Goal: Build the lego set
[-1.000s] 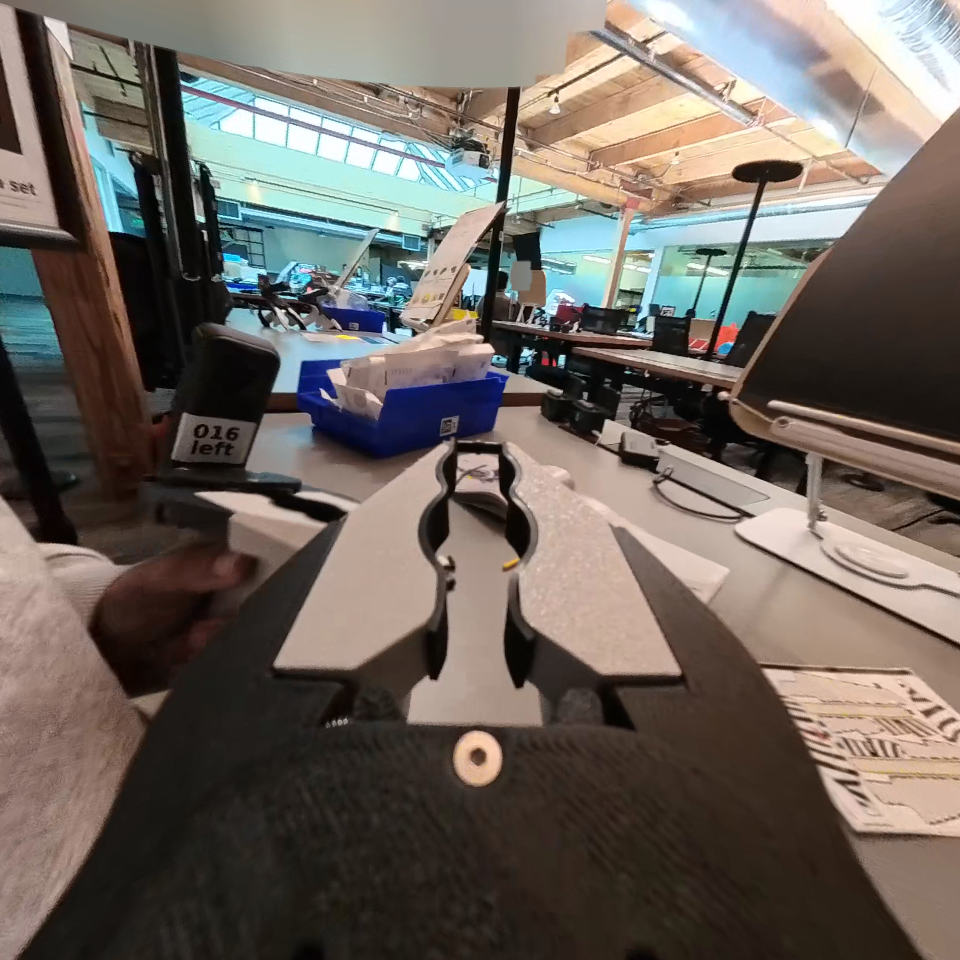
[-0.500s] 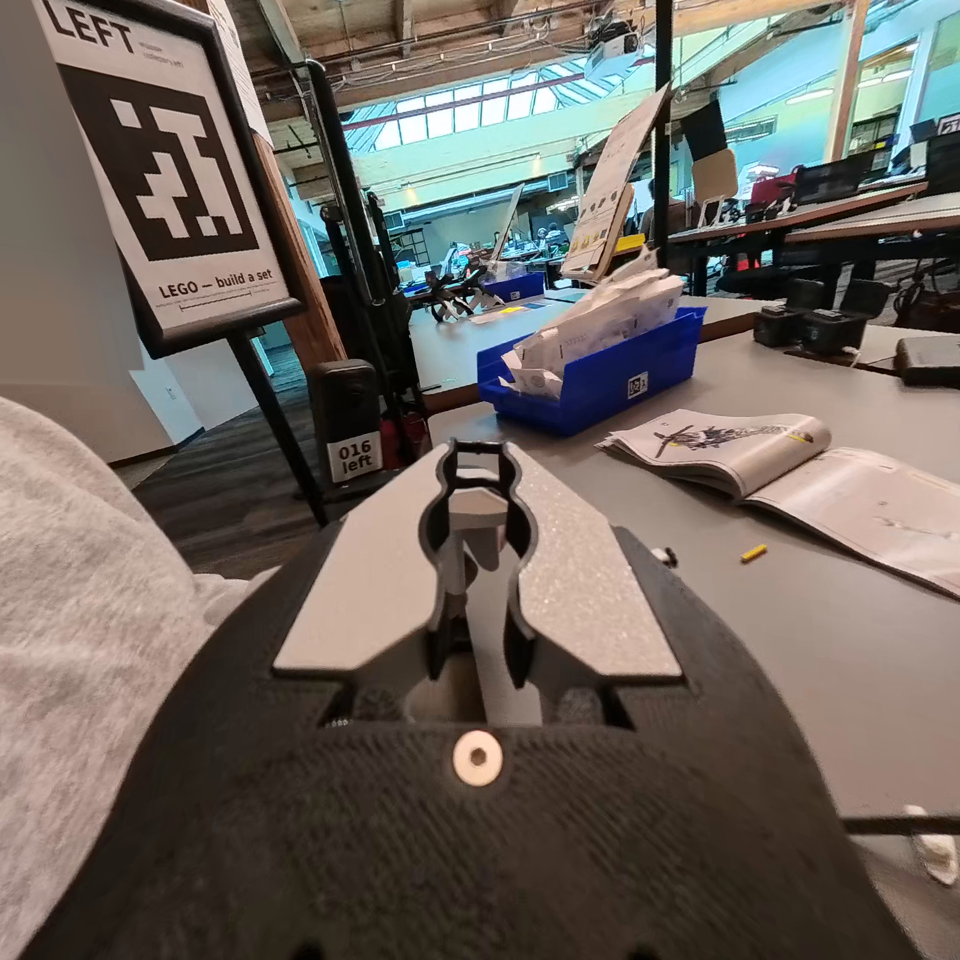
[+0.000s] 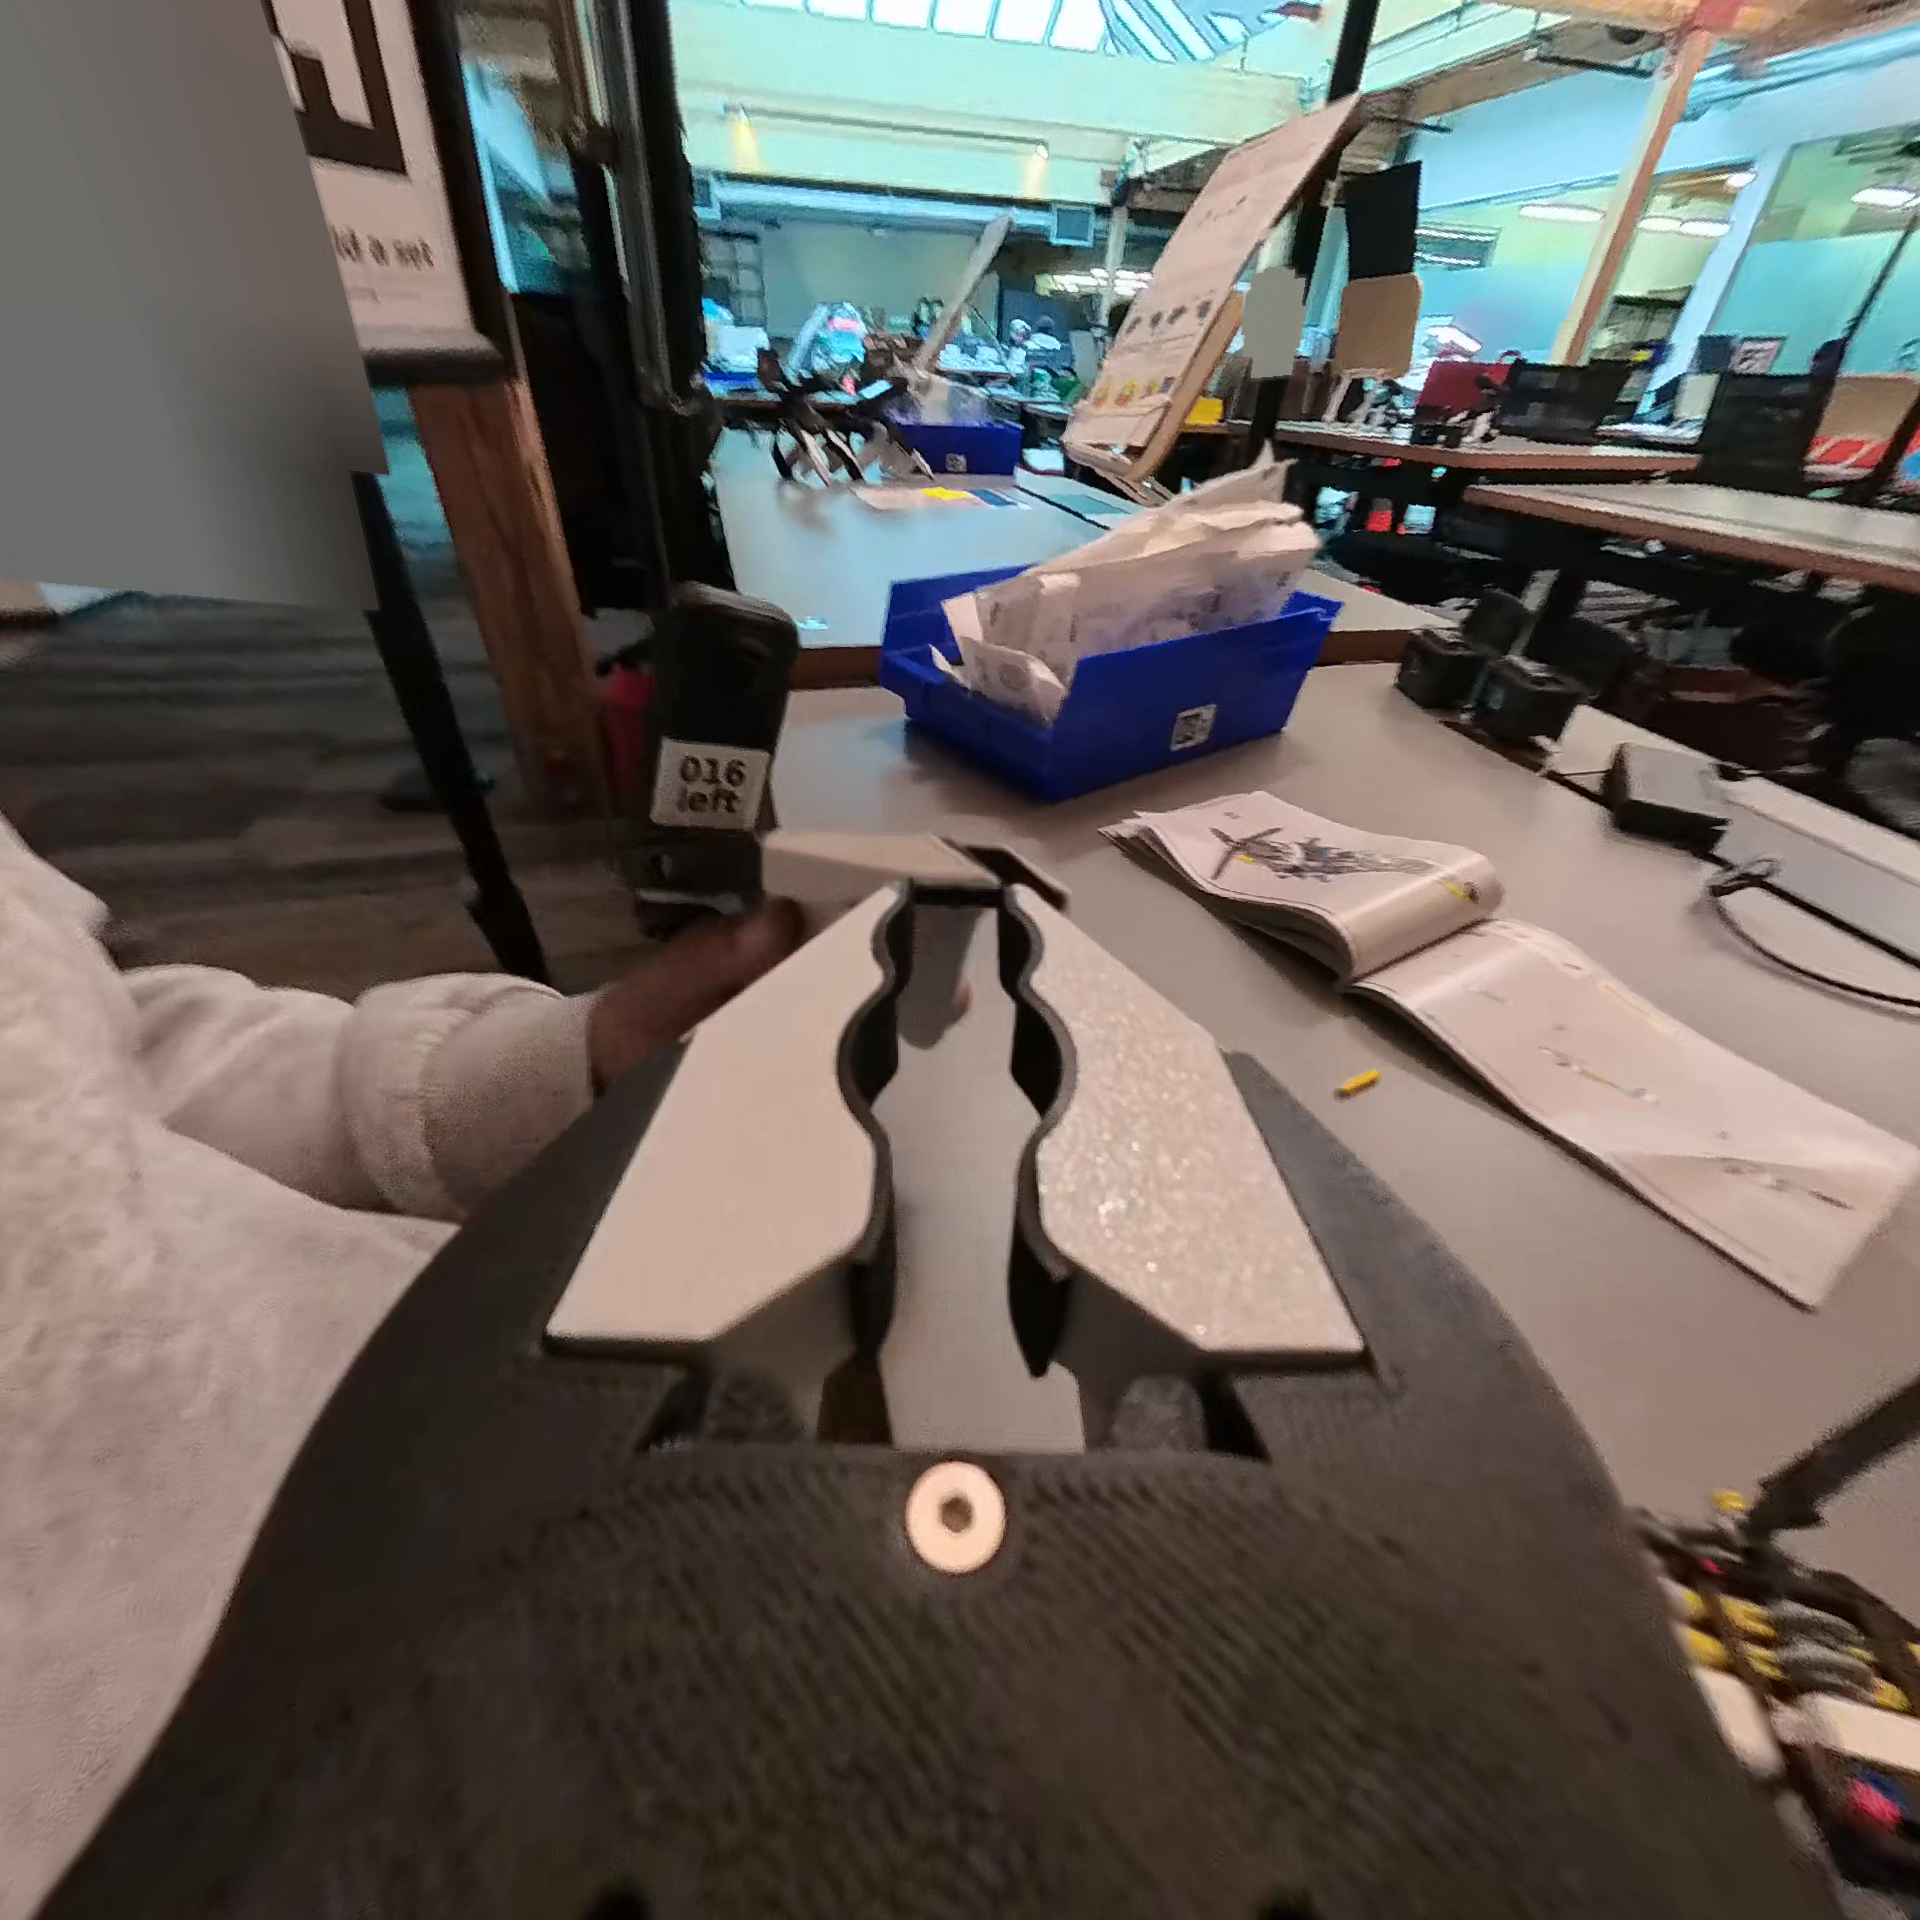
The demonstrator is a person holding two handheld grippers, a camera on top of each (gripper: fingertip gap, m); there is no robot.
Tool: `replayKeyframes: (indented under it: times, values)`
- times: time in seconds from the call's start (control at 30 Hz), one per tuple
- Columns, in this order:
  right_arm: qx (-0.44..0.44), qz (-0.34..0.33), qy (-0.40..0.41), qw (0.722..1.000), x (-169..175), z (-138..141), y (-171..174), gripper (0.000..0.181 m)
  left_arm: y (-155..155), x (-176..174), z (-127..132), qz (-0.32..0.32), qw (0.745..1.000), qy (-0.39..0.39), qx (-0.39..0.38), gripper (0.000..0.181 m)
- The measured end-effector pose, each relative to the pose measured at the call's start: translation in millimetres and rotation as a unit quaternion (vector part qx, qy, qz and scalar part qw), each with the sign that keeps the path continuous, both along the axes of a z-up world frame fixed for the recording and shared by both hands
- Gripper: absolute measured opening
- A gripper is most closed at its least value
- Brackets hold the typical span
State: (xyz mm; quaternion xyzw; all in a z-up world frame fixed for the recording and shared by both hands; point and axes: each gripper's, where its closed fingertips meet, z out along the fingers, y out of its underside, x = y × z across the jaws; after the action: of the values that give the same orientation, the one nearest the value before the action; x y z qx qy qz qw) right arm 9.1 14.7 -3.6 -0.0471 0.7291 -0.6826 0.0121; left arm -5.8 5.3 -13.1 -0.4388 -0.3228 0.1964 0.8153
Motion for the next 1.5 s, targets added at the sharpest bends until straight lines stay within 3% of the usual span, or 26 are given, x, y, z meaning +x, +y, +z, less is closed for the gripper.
replayKeyframes:
  times: [0.27, 0.6, 0.77, 1.07, 1.27, 1.4, 1.5]
  values:
    - [0.039, -0.085, 0.114, 0.989, -42, -28, 5, 0.013, -27, -7, -2, 0.011, 0.999, -0.024, 0.032, 0.018]
    - [0.012, -0.053, 0.082, 0.995, -57, -61, -3, 0.013, -10, -23, -29, -0.047, 0.994, -0.095, 0.035, 0.017]
    - [0.017, -0.029, 0.106, 0.994, -59, -74, -4, 0.014, -12, -19, -19, -0.046, 0.997, -0.04, 0.037, 0.007]
    - [-0.034, -0.036, 0.09, 0.995, -72, -61, -3, 0.013, -28, -38, -12, -0.013, 0.997, -0.032, 0.075, 0.01]
    - [-0.071, -0.012, 0.036, 0.997, -76, -50, 3, 0.013, -5, -66, -14, -0.052, 0.996, -0.052, 0.051, 0.013]
    - [-0.08, -0.033, 0.025, 0.996, -87, -47, 7, 0.013, 4, -80, -4, -0.093, 0.988, -0.1, 0.072, 0.015]
    - [-0.09, -0.049, 0.017, 0.995, -95, -44, 9, 0.013, 13, -85, -12, -0.111, 0.988, -0.104, 0.019, 0.015]
